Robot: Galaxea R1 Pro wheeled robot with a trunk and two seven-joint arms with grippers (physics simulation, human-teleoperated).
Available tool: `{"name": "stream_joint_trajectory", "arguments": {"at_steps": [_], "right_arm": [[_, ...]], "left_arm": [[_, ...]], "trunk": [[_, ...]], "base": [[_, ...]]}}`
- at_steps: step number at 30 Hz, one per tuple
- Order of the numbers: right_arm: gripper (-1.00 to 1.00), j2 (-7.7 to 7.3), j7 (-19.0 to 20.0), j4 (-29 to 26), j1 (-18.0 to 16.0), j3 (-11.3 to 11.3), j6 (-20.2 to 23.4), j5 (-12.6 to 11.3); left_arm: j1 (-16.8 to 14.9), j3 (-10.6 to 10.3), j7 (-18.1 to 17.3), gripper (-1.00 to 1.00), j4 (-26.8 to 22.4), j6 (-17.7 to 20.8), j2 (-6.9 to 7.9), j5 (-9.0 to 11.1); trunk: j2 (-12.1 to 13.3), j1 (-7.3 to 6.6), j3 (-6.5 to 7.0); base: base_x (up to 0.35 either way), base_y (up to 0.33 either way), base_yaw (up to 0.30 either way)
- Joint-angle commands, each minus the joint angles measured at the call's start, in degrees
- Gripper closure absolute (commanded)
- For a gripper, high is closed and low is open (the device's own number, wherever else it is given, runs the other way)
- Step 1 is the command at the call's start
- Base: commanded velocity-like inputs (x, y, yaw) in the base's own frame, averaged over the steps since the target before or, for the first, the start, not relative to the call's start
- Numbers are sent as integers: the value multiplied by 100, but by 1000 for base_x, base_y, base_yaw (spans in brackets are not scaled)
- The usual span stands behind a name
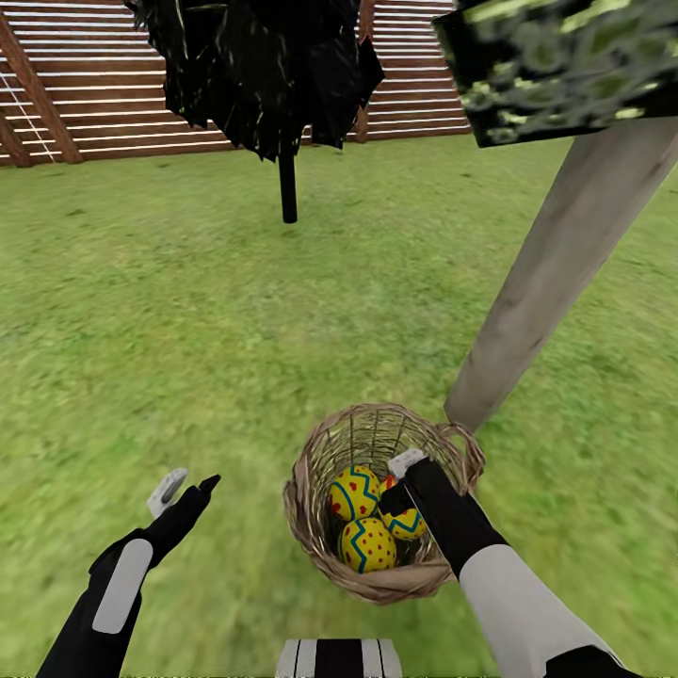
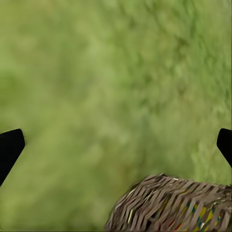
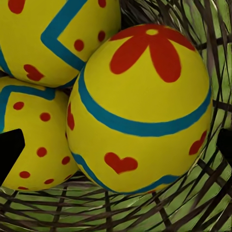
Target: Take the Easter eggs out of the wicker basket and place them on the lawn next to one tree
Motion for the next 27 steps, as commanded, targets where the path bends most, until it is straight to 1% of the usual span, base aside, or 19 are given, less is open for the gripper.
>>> {"name": "stream_joint_trajectory", "arguments": {"at_steps": [1,4,8,16,20,25,27], "right_arm": [[-100,0,45,-7,-2,6,18,63],[-100,0,41,-11,-2,3,14,76],[-100,0,36,-13,-2,-1,13,89],[-100,-6,28,-83,-2,-3,17,105],[-100,-8,6,-151,-2,-7,20,109],[-100,-1,-253,-172,-2,-10,14,101],[-100,0,-309,-174,-2,-9,13,100]], "left_arm": [[-2,3,38,-100,-9,30,0,60],[-2,3,38,-100,-9,29,0,60],[-2,3,38,-100,-9,28,0,60],[-2,3,38,-100,-9,30,0,60],[-2,3,38,-100,-9,28,0,60],[-2,3,38,-100,-9,29,0,60],[-2,3,38,-100,-9,28,0,60]], "trunk": [[-3,1,-27],[-7,9,-94],[-7,9,-94],[-18,30,-271],[-18,30,-271],[-25,42,-382],[-25,42,-382]], "base": [[0,0,0],[0,0,0],[0,0,0],[0,0,0],[0,0,0],[0,0,0],[0,0,0]]}}
